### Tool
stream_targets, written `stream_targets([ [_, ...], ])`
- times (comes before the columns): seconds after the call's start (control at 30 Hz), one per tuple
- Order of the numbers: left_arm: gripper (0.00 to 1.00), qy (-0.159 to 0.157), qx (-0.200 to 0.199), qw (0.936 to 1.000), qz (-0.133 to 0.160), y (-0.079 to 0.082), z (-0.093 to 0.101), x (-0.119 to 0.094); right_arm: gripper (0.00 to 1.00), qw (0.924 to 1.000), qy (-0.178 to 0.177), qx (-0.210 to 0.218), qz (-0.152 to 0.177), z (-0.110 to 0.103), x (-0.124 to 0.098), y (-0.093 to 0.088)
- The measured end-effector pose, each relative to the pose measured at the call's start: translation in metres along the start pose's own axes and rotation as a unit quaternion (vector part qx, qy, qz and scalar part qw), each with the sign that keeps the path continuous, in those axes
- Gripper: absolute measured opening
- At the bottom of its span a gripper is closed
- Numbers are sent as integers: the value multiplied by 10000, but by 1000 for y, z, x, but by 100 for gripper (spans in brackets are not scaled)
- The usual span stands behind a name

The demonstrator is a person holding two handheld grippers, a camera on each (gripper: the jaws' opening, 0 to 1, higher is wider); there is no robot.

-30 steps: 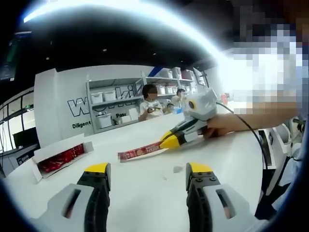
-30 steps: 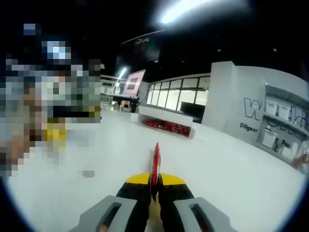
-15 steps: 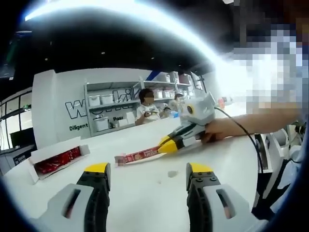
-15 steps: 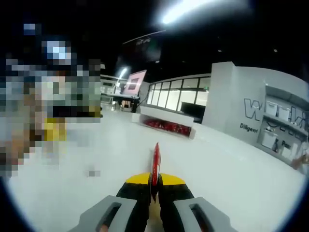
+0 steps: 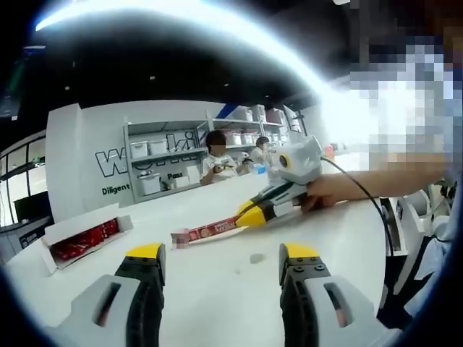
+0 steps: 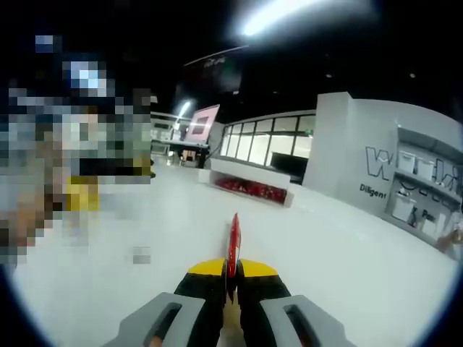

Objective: Tear open the coffee pouch, take out the coffee, and pour the coffee from the pouch into the cup

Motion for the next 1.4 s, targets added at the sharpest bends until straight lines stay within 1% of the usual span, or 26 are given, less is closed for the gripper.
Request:
stream_targets([
  [0.47,65,-38,-19,10000,-43,-1,0,0,7,10000,-11,-10,-32,-1,-2,0],
  [0.9,65,-83,6,9999,63,2,2,-1,7,9999,-108,3,-46,-2,-7,0],
  [1.0,65,-92,51,9999,79,3,3,-1,7,10000,-57,-18,-66,-3,-6,-1],
  [1.13,65,-158,50,9998,88,4,11,1,7,9999,-67,-84,-72,-4,-7,-1],
  [1.2,65,-144,77,9998,71,3,10,0,7,9999,-78,-55,-64,-4,-7,-1],
  [1.27,65,-98,38,9999,129,5,8,0,7,9999,-101,-34,-56,-2,-8,0],
  [1.4,65,-106,87,9998,127,4,8,0,7,10000,-43,-7,-21,-5,-8,1],
])
Point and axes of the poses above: the point that each gripper's makers call its tool centre point, and the gripper's own axes: x roughly forward along the fingers, z roughly to its right, y roughly out of its top, the point moved 1 cm from there along -x, roughly backward along the fingers, and after that the axes turned 15 degrees about z, right-handed, at the moved point
